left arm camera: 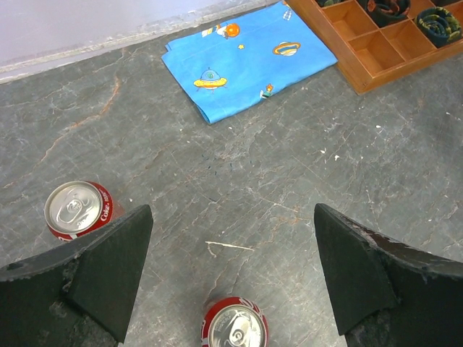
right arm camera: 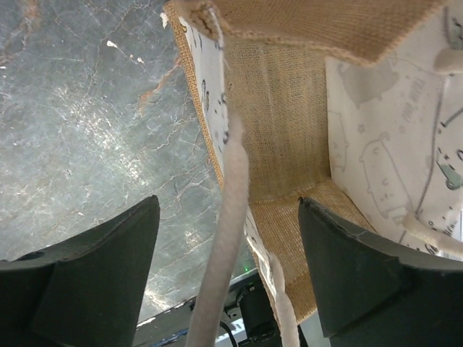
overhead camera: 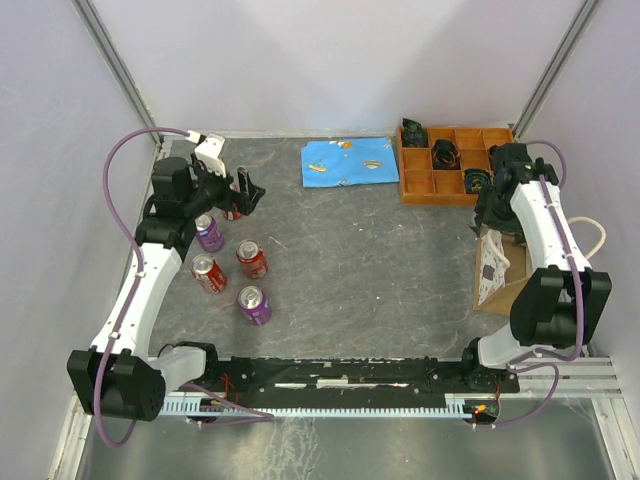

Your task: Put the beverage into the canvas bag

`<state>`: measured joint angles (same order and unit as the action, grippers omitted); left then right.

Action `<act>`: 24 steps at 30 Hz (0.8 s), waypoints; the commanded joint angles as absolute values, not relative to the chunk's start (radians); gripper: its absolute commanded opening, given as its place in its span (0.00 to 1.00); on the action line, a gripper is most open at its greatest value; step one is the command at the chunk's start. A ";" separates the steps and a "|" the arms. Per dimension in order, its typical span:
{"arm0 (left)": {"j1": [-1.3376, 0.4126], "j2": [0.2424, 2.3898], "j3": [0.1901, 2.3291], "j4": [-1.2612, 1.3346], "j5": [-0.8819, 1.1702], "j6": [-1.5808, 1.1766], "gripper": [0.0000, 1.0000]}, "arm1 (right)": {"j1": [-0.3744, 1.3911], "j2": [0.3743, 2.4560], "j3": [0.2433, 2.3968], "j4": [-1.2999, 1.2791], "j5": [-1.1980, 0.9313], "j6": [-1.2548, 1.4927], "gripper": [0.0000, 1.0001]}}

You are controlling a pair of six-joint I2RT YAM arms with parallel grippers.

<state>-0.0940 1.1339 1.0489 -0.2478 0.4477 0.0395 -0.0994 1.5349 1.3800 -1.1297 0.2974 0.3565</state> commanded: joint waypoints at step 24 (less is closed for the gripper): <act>-0.112 1.114 1.064 -0.270 0.469 0.080 0.98 | 0.128 1.584 1.559 -1.221 0.384 0.466 0.00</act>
